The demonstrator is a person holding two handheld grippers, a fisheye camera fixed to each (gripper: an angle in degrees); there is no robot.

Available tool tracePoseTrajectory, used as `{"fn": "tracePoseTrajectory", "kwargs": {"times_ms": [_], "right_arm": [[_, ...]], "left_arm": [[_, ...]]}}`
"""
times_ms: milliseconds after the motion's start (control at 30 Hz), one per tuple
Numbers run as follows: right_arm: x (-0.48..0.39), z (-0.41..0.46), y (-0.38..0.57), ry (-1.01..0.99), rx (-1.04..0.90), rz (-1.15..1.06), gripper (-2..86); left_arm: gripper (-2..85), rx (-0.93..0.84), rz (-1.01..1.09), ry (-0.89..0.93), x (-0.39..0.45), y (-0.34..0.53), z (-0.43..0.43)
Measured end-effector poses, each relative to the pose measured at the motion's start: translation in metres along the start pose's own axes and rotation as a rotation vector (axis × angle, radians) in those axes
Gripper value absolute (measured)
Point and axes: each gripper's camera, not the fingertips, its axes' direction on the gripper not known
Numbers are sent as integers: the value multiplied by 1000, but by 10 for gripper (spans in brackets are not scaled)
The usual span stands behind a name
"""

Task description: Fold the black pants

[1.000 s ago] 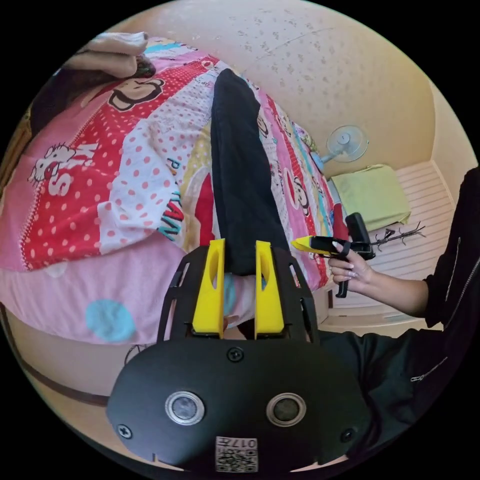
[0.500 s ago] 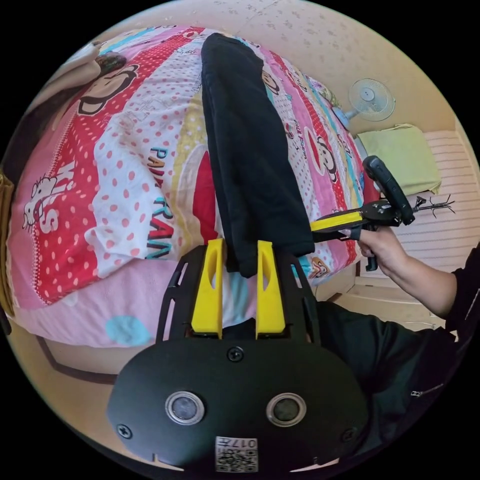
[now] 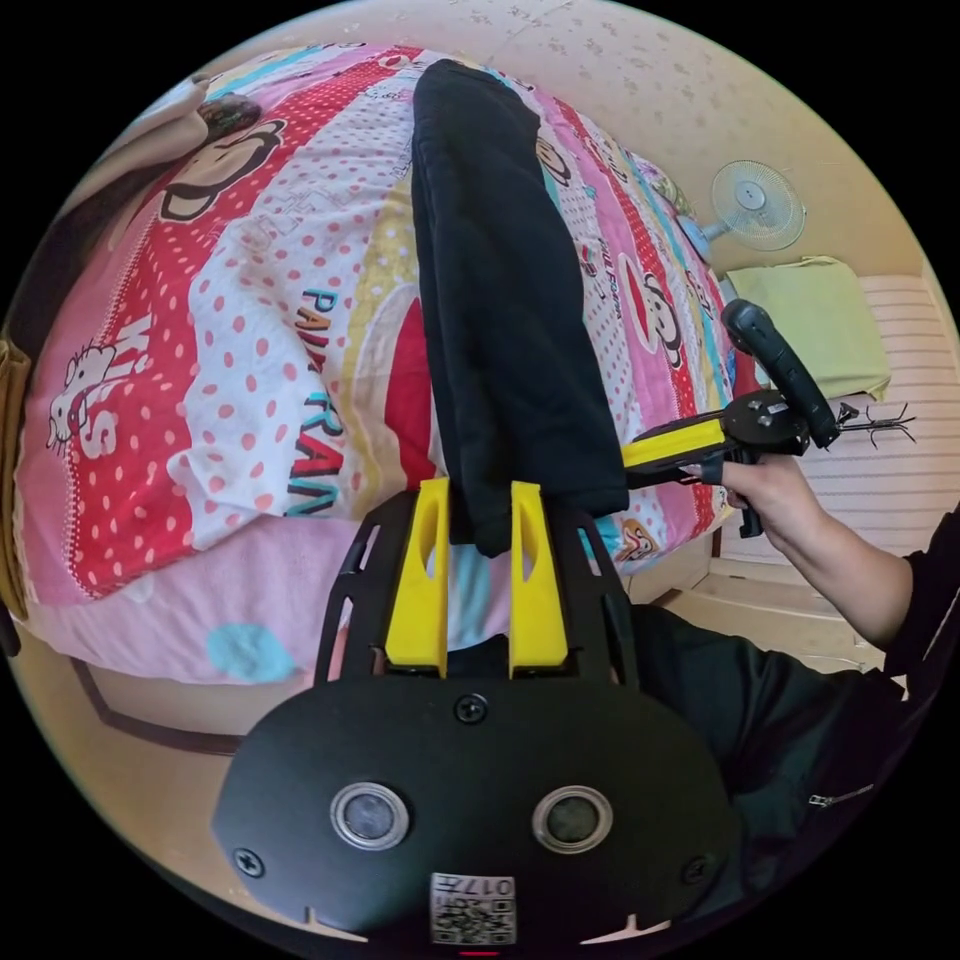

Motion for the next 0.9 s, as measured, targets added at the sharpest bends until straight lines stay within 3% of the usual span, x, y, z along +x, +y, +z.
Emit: {"fn": "tracePoseTrajectory", "kwargs": {"times_ms": [667, 833, 900], "right_arm": [[27, 5, 47, -109, 162, 94, 65], [61, -4, 62, -318, 141, 147, 73], [77, -15, 75, -507, 230, 70, 77]], "left_arm": [[89, -72, -47, 45, -58, -5, 28], [89, -118, -61, 9, -62, -5, 26], [89, -119, -55, -3, -64, -2, 25]]}}
